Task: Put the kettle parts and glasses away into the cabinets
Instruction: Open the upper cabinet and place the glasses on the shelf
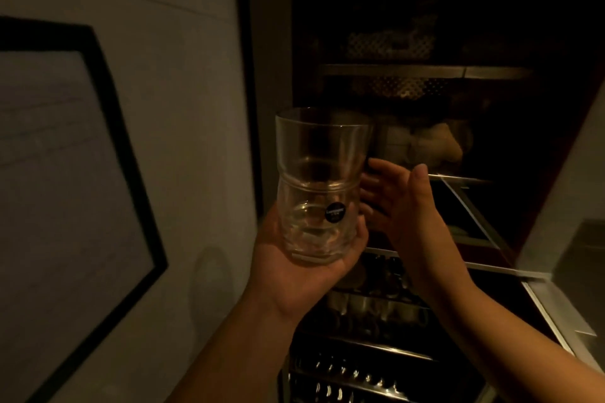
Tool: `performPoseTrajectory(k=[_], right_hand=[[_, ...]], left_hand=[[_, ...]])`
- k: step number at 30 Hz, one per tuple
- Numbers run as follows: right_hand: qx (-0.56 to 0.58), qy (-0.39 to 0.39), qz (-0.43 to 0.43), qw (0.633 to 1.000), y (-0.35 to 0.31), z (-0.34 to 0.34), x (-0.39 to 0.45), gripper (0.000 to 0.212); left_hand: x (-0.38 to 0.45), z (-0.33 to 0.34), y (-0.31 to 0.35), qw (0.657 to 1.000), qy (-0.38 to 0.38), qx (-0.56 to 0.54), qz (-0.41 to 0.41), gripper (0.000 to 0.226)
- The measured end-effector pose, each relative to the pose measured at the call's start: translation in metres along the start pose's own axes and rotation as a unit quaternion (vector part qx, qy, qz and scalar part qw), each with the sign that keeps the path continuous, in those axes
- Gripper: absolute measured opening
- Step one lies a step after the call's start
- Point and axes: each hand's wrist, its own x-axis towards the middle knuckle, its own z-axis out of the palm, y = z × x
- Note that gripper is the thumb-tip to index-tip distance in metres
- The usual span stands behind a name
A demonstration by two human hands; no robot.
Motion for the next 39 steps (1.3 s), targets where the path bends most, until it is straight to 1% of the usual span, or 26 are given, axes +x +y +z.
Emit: performPoseTrajectory(k=[3, 7, 11, 16, 20, 22, 29, 34, 37, 39], right_hand=[[0.059, 0.027, 0.051, 0.997, 0.010, 0.007, 0.008, 0.078], [0.139, 0.080, 0.115, 0.980, 0.035, 0.003, 0.020, 0.069], [0.203, 0.148, 0.170, 0.953, 0.067, -0.003, 0.030, 0.067], [0.295, 0.239, 0.229, 0.896, 0.113, -0.010, 0.033, 0.069], [0.392, 0.286, 0.292, 0.824, 0.147, -0.015, 0.033, 0.066], [0.425, 0.297, 0.313, 0.796, 0.159, -0.016, 0.034, 0.066], [0.473, 0.340, 0.310, 0.751, 0.177, -0.003, 0.034, 0.072], [0.508, 0.337, 0.283, 0.741, 0.180, -0.002, 0.039, 0.077], [0.527, 0.332, 0.282, 0.730, 0.186, -0.004, 0.038, 0.073], [0.525, 0.330, 0.282, 0.732, 0.189, -0.005, 0.035, 0.069]], left_hand=[[-0.012, -0.002, 0.010, 1.000, 0.002, -0.018, 0.021, 0.048], [-0.019, -0.009, 0.020, 0.999, 0.015, -0.032, 0.030, 0.054], [-0.022, -0.017, 0.024, 0.998, 0.025, -0.036, 0.043, 0.051], [-0.019, -0.022, 0.027, 0.997, 0.034, -0.044, 0.055, 0.047], [-0.019, -0.023, 0.027, 0.996, 0.036, -0.044, 0.069, 0.044], [-0.019, -0.023, 0.028, 0.996, 0.034, -0.039, 0.070, 0.044], [-0.021, -0.026, 0.029, 0.996, 0.036, -0.038, 0.079, 0.046], [-0.025, -0.027, 0.032, 0.995, 0.042, -0.050, 0.080, 0.046], [-0.027, -0.029, 0.033, 0.994, 0.042, -0.054, 0.090, 0.044], [-0.029, -0.029, 0.034, 0.993, 0.045, -0.057, 0.093, 0.045]])
